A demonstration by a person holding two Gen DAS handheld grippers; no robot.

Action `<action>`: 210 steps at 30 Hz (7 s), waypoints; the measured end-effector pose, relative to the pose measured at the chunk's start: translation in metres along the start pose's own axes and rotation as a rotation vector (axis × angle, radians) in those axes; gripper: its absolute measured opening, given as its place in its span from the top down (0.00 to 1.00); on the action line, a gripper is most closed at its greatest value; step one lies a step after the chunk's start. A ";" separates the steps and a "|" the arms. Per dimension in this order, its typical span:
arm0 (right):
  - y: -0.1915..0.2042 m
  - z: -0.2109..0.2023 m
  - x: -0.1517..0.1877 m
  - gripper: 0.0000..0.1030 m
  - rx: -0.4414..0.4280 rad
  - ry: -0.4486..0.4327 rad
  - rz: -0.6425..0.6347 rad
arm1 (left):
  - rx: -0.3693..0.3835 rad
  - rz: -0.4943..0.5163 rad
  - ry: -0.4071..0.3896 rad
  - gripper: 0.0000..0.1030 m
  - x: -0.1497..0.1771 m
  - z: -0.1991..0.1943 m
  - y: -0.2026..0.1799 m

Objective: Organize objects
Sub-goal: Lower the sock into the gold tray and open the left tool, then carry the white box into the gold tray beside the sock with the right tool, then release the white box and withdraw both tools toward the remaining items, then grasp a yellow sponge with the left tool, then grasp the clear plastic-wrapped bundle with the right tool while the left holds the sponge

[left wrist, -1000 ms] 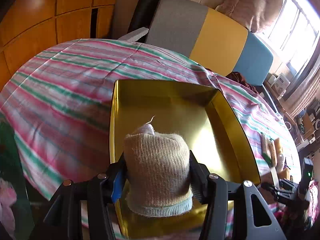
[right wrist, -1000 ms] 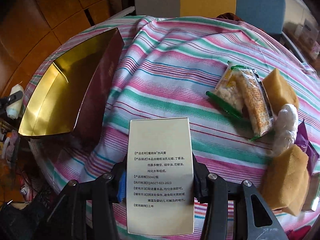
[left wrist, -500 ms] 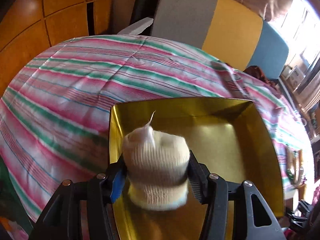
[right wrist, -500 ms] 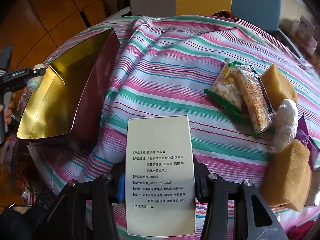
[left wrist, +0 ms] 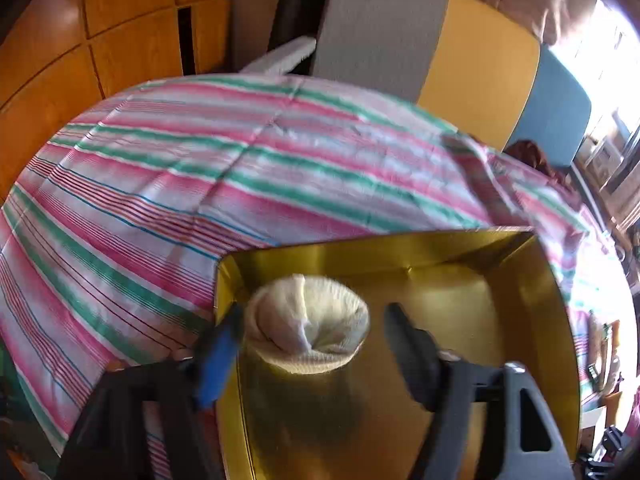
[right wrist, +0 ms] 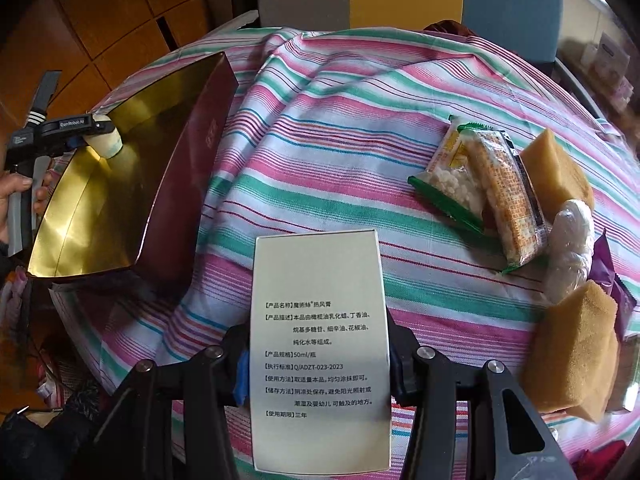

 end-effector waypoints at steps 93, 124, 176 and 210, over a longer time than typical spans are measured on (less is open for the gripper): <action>0.296 0.039 -0.148 0.04 -0.409 0.077 -0.126 | 0.021 -0.227 -0.080 0.26 0.158 -0.098 0.072; 0.056 -0.104 -0.029 0.00 0.065 -0.426 0.120 | 0.069 0.170 -0.177 0.21 0.161 -0.125 -0.060; -0.182 -0.169 0.138 0.00 0.122 -0.556 0.700 | 0.592 0.635 0.394 0.30 0.215 -0.026 -0.482; -0.173 -0.155 0.125 0.00 0.269 -0.379 0.643 | 0.566 0.550 0.093 0.65 0.205 -0.089 -0.287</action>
Point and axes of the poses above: each gripper's, at about its wrist camera, not at the fingertips, and z roughly the way its jaws point, y to its left, x to its underside, the point moved 6 cm from there along z, roughly the way its jaws point, and after that the axes turned 9 degrees about y, right-handed, at the moved point
